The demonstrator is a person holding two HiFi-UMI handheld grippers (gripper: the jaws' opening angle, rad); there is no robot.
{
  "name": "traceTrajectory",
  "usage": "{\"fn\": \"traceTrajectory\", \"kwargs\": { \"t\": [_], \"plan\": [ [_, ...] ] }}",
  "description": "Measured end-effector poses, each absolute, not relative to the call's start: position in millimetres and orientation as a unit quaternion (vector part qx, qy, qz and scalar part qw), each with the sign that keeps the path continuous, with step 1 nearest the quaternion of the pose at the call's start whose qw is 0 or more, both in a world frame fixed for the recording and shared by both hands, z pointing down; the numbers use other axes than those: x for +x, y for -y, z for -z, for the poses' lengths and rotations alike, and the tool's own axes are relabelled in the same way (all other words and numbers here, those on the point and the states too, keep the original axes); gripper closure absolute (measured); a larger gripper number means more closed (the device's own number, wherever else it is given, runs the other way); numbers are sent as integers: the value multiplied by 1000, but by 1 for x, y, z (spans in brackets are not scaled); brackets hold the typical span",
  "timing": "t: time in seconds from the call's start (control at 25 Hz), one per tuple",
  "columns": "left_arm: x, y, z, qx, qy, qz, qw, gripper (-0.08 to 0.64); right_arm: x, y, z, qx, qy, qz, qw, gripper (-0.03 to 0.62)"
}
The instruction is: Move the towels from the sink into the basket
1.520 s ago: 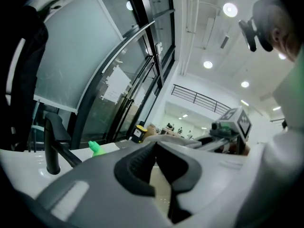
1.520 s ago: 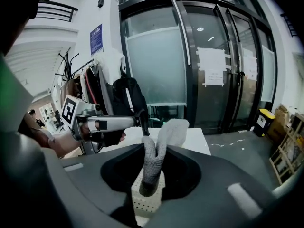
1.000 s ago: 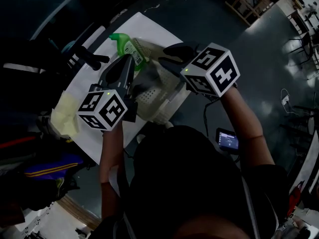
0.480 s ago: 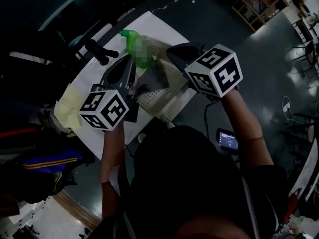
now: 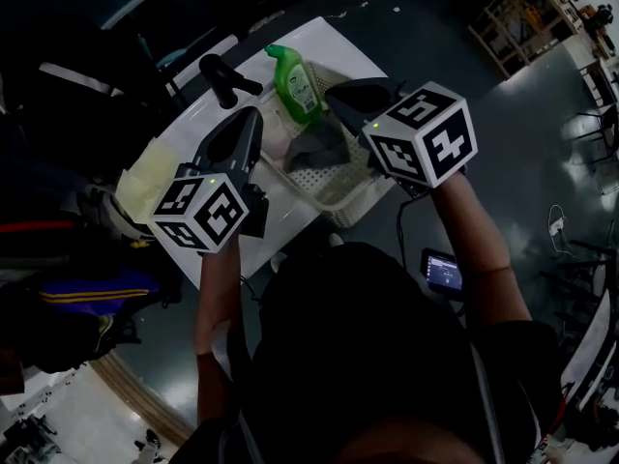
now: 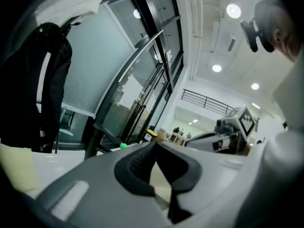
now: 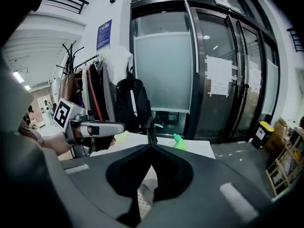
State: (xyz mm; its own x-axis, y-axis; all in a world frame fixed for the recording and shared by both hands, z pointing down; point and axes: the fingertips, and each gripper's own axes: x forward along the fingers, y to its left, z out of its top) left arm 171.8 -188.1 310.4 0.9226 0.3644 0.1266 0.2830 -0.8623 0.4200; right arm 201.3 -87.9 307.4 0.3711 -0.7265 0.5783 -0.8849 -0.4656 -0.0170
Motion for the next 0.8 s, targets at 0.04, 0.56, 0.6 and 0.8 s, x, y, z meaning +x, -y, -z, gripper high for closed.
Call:
{"fn": "traceTrajectory", "kwargs": {
  "t": [0.04, 0.56, 0.6, 0.8],
  "plan": [
    [169, 194, -311, 960, -165, -101, 202, 552, 199, 95, -307, 813, 497, -263, 151, 595],
    [125, 275, -325, 963, -117, -102, 218, 552, 154, 192, -302, 782, 548, -258, 145, 595],
    [122, 279, -327, 963, -115, -103, 219, 552, 149, 198, -304, 779, 552, -259, 144, 595],
    [104, 303, -333, 964, -102, -106, 223, 552, 129, 229, -314, 764, 569, -267, 145, 595]
  ]
}}
